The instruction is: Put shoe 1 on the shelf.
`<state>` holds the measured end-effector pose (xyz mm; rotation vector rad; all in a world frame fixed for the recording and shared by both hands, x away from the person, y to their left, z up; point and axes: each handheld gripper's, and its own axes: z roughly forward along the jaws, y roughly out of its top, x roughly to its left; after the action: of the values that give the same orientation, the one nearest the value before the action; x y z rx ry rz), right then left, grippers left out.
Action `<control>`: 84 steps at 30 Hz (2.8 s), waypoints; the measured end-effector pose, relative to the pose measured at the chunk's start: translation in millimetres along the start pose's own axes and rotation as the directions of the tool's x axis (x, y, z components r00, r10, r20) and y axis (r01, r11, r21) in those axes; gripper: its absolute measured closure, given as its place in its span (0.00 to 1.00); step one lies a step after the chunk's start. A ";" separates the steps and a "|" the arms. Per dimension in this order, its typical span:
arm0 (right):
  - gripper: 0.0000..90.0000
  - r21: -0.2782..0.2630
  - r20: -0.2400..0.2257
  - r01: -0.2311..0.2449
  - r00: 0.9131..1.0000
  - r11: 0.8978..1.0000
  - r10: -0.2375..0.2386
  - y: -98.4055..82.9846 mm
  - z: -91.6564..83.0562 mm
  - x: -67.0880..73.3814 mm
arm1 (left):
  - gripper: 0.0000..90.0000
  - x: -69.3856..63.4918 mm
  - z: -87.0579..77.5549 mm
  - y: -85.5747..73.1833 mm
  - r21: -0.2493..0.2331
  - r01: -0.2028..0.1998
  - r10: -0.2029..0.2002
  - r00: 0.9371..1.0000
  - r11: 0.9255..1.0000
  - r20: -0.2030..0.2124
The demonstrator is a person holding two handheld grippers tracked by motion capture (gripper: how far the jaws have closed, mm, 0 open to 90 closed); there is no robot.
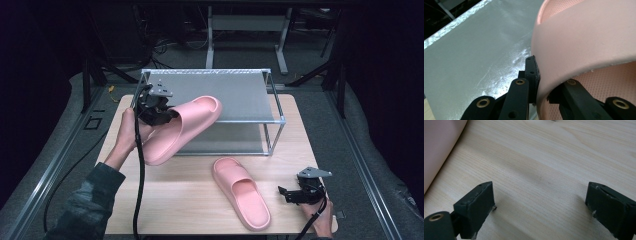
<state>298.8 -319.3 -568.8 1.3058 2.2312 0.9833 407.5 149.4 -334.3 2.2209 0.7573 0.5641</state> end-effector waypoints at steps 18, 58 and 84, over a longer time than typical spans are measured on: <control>0.09 0.000 0.000 0.000 1.000 1.000 0.000 0.0 0.0 0.0 | 0.92 22.4 19.9 26.3 0.037 0.138 -0.130 0.978 0.990 -0.166; 0.09 0.004 -0.010 -0.001 1.000 1.000 0.001 0.1 -0.4 0.2 | 0.90 82.3 103.3 52.5 0.106 0.472 -0.372 0.798 0.875 -0.474; 0.09 0.000 0.000 -0.001 1.000 1.000 0.001 0.0 0.0 0.6 | 0.19 53.1 18.7 -10.2 -0.038 0.339 -0.340 0.922 0.940 -0.187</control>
<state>298.5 -318.8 -568.8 1.3071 2.2308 0.9832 453.9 181.3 -345.1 1.9850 1.2108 0.6074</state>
